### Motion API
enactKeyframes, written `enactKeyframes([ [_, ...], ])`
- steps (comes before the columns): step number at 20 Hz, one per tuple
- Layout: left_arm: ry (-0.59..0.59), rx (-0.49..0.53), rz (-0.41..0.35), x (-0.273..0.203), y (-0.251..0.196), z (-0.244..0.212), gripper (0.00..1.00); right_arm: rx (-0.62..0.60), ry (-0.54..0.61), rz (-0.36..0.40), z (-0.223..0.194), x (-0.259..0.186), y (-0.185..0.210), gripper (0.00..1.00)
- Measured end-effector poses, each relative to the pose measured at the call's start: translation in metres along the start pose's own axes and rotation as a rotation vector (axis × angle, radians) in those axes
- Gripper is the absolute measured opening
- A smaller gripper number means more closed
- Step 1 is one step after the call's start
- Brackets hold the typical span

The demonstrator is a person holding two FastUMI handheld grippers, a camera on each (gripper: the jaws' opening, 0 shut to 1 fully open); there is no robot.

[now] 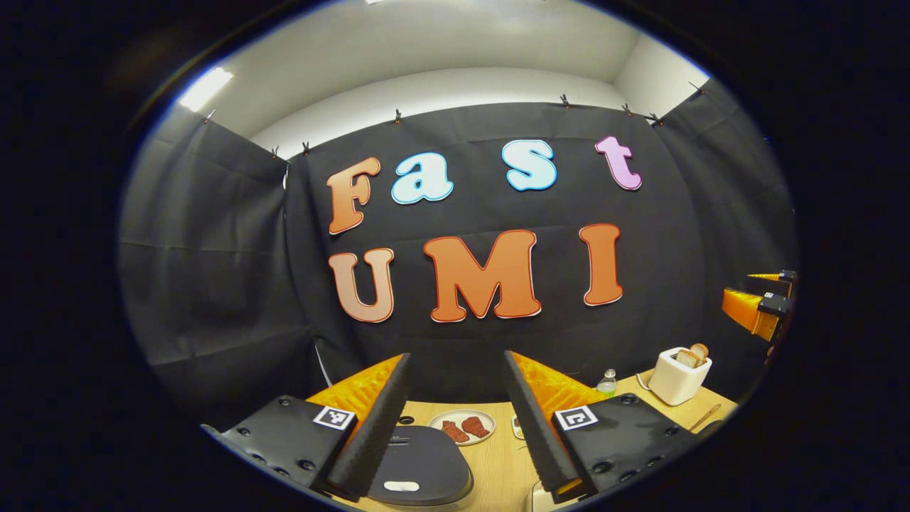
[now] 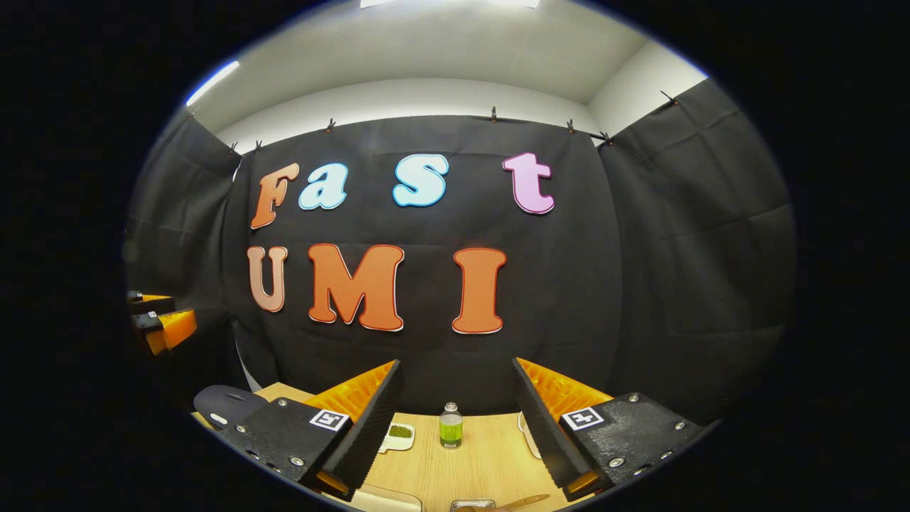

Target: Close the left gripper, press the button to open the rice cooker; take a wooden spoon from the chopstick holder with the right hand, scoop a spoonful of rice and pour it into the rice cooker, then put the wooden spoon back into the chopstick holder.

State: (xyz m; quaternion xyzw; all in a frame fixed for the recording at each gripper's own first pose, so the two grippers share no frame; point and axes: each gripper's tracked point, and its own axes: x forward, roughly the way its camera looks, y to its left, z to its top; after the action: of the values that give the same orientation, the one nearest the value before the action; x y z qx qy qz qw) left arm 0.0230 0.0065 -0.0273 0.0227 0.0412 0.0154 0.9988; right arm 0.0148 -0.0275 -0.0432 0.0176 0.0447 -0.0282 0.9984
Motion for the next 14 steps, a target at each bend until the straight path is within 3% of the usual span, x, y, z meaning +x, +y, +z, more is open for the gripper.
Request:
enactKeyframes([
  [4,-0.007,0.011,-0.011,0.005,-0.005,-0.001,0.41,-0.007,0.010,-0.011,-0.004,-0.001,-0.005,0.94],
  [5,0.000,0.004,0.019,0.006,0.005,-0.003,0.30,-0.008,0.012,-0.012,-0.005,-0.002,-0.006,0.93],
  [6,0.031,-0.026,-0.008,0.008,0.000,-0.009,0.19,-0.010,0.014,-0.013,-0.006,-0.002,-0.006,0.94],
  [8,0.081,-0.058,0.005,0.014,0.007,-0.023,0.06,-0.015,0.017,-0.014,-0.009,-0.003,-0.008,0.94],
  [10,0.177,-0.080,0.013,0.020,0.022,-0.040,0.05,-0.022,0.024,-0.015,-0.012,-0.003,-0.009,0.94],
  [14,0.562,-0.136,0.030,0.022,0.037,-0.129,0.04,-0.021,0.045,-0.015,-0.020,-0.001,-0.010,0.93],
])
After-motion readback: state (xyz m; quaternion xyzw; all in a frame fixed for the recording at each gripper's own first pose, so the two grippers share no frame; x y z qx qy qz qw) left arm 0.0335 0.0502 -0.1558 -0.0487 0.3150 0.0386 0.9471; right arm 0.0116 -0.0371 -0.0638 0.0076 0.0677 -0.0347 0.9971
